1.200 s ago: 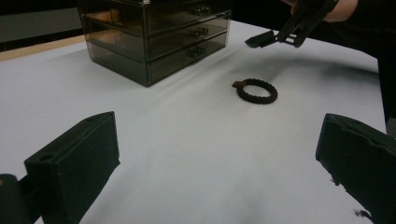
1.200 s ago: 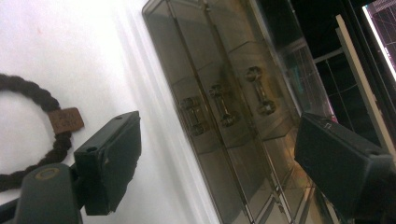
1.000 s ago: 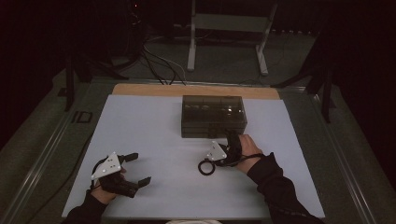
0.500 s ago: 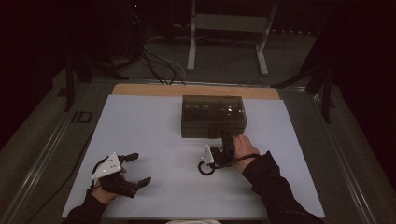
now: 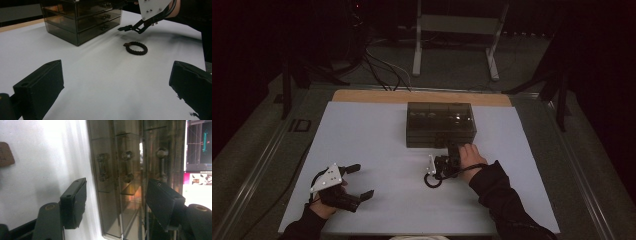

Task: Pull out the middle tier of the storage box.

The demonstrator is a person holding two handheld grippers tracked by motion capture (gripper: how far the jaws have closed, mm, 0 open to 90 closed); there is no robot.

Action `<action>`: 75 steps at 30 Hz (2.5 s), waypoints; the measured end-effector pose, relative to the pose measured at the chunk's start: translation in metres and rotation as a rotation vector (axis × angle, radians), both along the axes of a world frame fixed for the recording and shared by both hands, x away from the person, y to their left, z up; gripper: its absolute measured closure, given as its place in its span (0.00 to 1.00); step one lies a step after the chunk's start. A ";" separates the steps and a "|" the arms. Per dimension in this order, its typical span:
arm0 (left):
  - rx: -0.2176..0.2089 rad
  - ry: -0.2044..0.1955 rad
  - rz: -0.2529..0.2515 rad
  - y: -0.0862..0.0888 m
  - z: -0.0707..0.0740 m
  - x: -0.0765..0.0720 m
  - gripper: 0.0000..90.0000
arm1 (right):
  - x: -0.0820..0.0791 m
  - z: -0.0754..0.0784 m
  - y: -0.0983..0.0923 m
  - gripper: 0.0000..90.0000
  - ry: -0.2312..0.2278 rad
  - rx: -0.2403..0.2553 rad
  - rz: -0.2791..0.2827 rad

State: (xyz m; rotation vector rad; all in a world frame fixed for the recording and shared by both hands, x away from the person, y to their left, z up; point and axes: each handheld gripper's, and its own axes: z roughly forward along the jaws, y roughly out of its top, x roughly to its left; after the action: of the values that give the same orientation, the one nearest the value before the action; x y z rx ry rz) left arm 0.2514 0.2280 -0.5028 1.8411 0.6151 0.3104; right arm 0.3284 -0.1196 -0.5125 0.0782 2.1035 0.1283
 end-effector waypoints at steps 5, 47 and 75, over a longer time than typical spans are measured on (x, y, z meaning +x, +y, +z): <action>0.001 0.001 0.002 0.000 0.000 0.000 0.01 | 0.002 -0.006 0.000 0.52 -0.036 -0.019 0.009; 0.009 -0.002 0.000 0.000 0.000 0.000 0.01 | 0.015 -0.014 0.007 0.89 -0.159 -0.114 -0.002; 0.018 -0.001 -0.003 -0.001 -0.001 0.000 0.01 | -0.001 -0.012 0.005 0.89 -0.139 -0.108 0.014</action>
State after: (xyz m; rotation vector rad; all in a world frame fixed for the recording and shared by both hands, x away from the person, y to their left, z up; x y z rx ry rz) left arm 0.2515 0.2267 -0.5036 1.8585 0.6102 0.3159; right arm 0.3278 -0.1150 -0.5247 -0.0100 1.9688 0.0267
